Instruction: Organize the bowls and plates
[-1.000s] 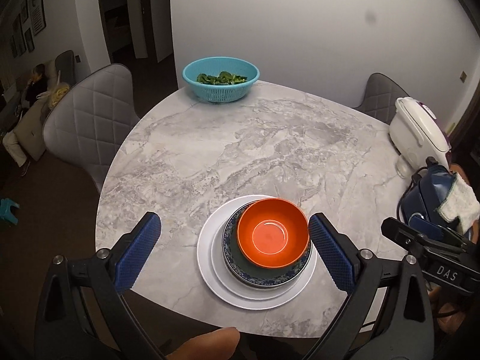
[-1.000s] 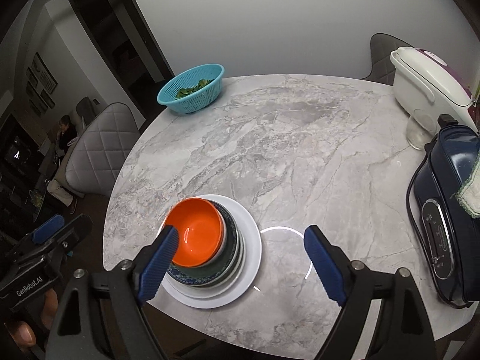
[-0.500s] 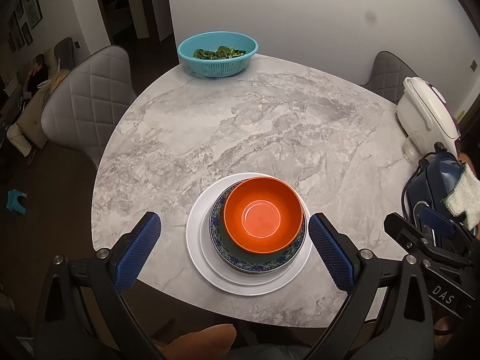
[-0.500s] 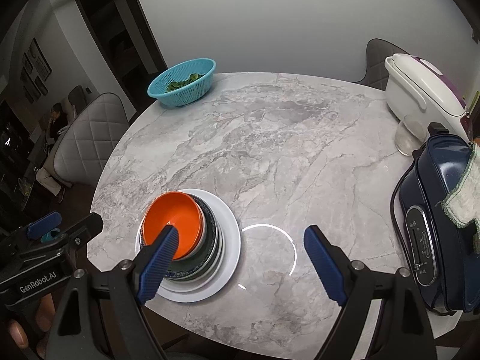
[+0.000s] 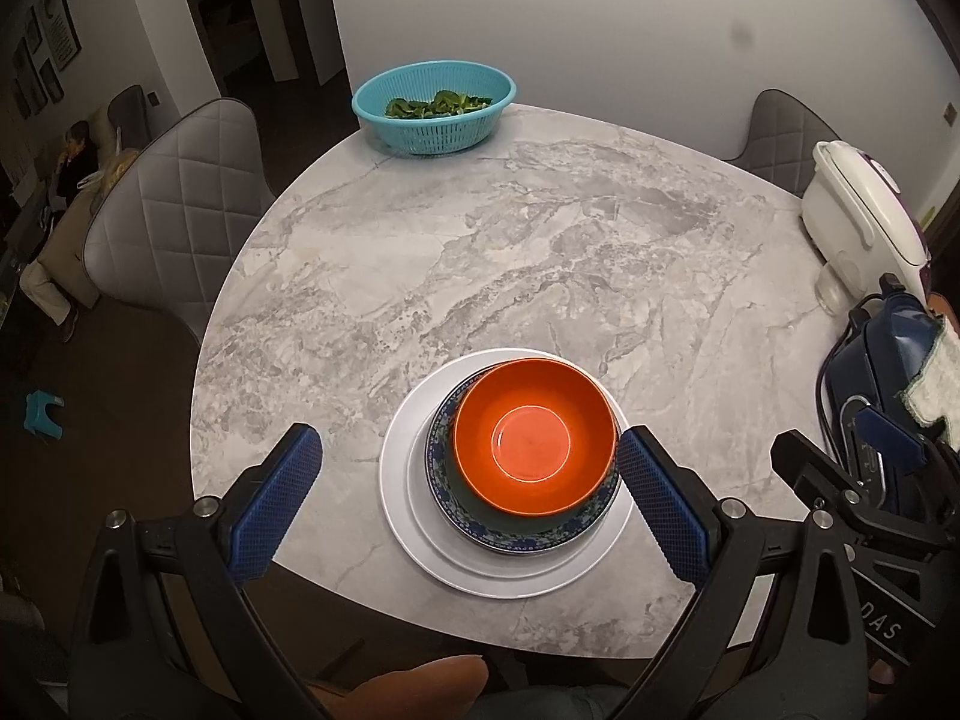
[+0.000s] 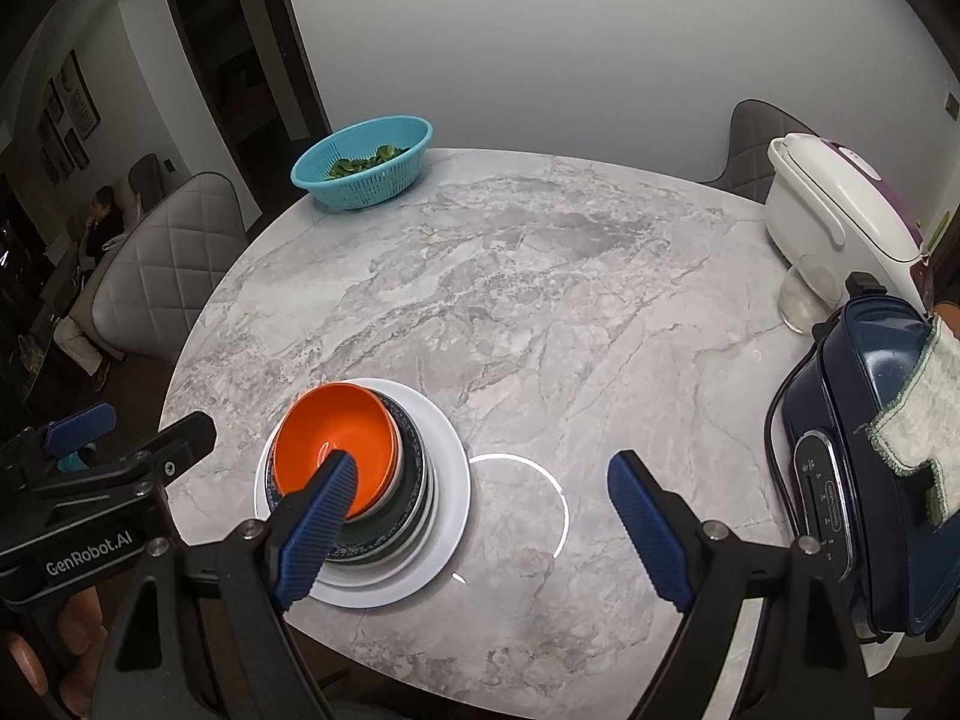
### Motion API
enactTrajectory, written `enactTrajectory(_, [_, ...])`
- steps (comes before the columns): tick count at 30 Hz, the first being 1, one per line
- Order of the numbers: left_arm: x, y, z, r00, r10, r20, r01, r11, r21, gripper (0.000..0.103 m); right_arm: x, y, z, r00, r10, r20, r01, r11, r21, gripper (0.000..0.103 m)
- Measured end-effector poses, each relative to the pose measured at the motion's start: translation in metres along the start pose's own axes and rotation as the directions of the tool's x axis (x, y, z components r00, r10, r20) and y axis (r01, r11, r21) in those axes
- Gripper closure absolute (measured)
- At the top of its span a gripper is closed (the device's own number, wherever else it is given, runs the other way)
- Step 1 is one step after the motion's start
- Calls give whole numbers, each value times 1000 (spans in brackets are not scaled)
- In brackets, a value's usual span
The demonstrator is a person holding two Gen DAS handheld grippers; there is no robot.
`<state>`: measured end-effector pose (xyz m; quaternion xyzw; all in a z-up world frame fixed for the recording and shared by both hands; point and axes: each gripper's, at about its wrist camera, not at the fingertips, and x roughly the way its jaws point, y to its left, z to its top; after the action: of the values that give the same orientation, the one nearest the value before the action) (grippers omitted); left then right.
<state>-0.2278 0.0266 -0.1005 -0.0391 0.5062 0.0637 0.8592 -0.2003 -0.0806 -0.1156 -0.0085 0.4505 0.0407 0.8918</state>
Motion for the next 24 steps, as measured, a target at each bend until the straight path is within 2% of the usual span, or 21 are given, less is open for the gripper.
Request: enactTrajectory(24, [11,0,0,999,13,-30,-14,1000,-24,3,7,2,1,1000,6,-19,-6,1000,-8,16])
